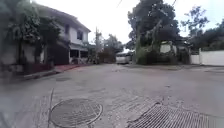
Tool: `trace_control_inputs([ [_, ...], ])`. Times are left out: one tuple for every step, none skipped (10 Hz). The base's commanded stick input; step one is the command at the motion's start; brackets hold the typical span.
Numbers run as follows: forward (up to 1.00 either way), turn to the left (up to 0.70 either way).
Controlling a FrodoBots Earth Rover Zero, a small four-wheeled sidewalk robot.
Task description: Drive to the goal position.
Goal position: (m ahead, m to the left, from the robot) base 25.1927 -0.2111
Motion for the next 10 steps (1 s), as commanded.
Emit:
trace_control_inputs([
  [0.7,0.0],
  [0.7,0.0],
  [0.7,0.0],
  [0.7,0.0],
  [0.7,0.0],
  [0.7,0.0],
  [0.7,0.0],
  [0.7,0.0],
  [0.7,0.0],
  [0.7,0.16],
])
